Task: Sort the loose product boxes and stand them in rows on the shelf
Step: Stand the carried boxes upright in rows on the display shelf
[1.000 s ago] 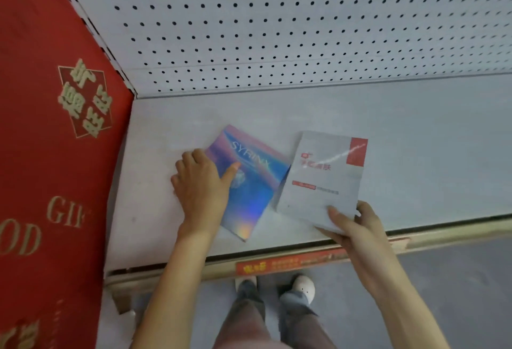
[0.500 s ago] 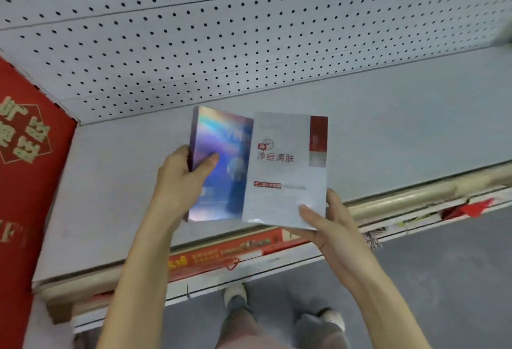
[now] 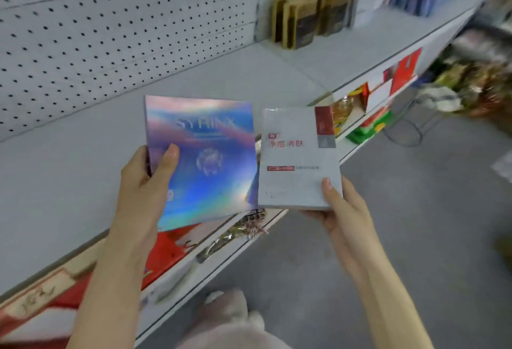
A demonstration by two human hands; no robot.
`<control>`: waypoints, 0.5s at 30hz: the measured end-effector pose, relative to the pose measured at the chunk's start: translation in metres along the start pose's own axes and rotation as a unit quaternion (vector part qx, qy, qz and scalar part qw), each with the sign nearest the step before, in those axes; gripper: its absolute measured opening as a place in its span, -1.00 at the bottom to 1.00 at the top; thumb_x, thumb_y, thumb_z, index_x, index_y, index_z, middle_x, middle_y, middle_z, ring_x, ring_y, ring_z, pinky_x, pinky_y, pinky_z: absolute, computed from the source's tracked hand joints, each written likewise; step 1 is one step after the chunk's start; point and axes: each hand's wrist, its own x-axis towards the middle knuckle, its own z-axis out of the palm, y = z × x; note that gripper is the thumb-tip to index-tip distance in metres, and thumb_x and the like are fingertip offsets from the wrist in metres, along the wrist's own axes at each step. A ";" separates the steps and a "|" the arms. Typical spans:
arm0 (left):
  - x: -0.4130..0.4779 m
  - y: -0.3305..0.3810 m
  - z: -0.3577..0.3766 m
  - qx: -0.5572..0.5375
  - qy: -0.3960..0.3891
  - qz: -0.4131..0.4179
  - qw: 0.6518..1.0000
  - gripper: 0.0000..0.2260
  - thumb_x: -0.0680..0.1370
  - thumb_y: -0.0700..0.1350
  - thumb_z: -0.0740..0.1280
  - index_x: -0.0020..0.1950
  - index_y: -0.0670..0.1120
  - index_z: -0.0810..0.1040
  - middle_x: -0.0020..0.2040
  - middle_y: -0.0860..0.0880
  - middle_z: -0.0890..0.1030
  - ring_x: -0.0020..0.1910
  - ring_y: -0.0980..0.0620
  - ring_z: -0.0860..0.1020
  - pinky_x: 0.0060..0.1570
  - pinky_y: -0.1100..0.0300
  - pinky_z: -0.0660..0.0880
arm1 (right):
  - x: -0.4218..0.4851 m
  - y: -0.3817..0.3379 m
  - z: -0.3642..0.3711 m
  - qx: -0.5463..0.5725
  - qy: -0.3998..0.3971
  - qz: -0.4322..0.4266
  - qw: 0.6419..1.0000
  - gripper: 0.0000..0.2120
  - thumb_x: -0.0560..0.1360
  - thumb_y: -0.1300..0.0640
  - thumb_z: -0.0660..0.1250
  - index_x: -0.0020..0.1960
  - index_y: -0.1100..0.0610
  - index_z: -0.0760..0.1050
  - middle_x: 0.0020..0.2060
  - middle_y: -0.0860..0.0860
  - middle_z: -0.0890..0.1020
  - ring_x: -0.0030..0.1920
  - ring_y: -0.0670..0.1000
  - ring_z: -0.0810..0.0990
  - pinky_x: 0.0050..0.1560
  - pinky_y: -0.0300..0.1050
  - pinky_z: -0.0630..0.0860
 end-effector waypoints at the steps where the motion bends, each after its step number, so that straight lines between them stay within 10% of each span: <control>1: 0.004 0.001 0.022 -0.002 -0.008 -0.005 1.000 -0.94 0.55 -0.04 0.32 -0.05 -0.01 0.54 -0.14 0.11 0.58 -0.19 0.25 0.51 -0.20 0.37 0.45 | 0.006 -0.008 -0.020 0.007 0.008 -0.007 1.000 -0.63 0.46 0.06 0.29 0.26 0.08 0.48 0.11 -0.04 0.67 0.11 -0.01 0.64 -0.03 -0.10 0.62; 15: 0.102 0.006 0.338 -0.040 -0.035 -0.033 0.998 -0.90 0.60 -0.08 0.26 -0.04 0.00 0.57 -0.06 0.04 0.64 -0.03 0.01 0.60 -0.05 0.09 0.53 | 0.197 -0.122 -0.224 0.086 0.029 -0.030 0.995 -0.43 0.39 0.34 0.36 0.36 0.06 0.38 0.21 0.03 0.62 0.19 0.09 0.61 0.00 -0.06 0.62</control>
